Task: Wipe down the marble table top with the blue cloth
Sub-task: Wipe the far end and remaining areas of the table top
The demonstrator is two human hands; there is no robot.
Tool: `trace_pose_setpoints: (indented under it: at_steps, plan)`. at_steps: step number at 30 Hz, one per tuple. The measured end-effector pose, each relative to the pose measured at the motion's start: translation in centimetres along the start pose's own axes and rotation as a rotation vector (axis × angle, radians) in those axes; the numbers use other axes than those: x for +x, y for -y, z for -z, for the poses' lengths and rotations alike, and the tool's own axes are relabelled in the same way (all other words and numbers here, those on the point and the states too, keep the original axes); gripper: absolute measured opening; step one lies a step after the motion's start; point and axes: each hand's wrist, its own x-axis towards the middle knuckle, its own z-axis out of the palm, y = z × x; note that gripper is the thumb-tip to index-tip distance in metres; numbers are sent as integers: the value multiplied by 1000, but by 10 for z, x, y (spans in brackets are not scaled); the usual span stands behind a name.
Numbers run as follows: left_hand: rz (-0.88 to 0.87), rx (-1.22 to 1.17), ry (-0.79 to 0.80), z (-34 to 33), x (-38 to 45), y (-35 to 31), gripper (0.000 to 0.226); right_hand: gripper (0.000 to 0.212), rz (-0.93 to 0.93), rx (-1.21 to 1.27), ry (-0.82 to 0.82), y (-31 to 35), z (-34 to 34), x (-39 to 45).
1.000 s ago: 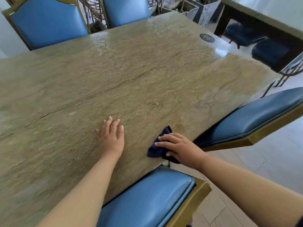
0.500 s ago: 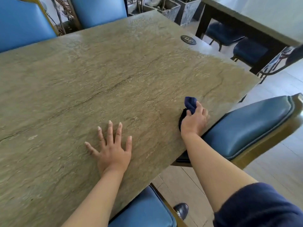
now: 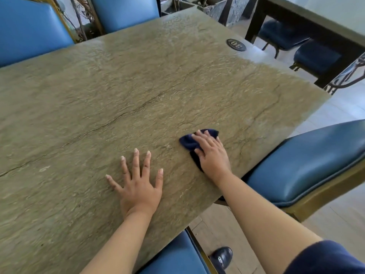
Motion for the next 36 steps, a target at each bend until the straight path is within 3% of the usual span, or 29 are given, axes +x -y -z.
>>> trace_pose_setpoints:
  at_steps: [12, 15, 17, 19, 22, 29, 31, 36]
  plan:
    - [2, -31, 38, 2, 0, 1, 64, 43, 317, 104, 256, 15, 13, -158]
    - [-7, -38, 35, 3, 0, 1, 64, 43, 372, 108, 197, 13, 29, -166]
    - [-14, -50, 40, 4, 0, 0, 63, 46, 238, 156, 51, 14, 32, -142]
    - [-5, -57, 33, 4, -1, 0, 61, 50, -17, 167, -57, 10, 29, -105]
    - [4, -51, 10, 2, -2, 0, 57, 59, -211, -75, 7, 8, 7, -70]
    - [-4, -46, -10, 1, -1, -1, 53, 58, 310, -178, 242, 16, 0, -87]
    - [-15, -51, -26, 1, -3, -2, 53, 56, 231, -207, 159, 4, 0, -71]
    - [-6, -65, -52, -2, -2, -2, 52, 56, -290, -240, -35, -4, -2, 11]
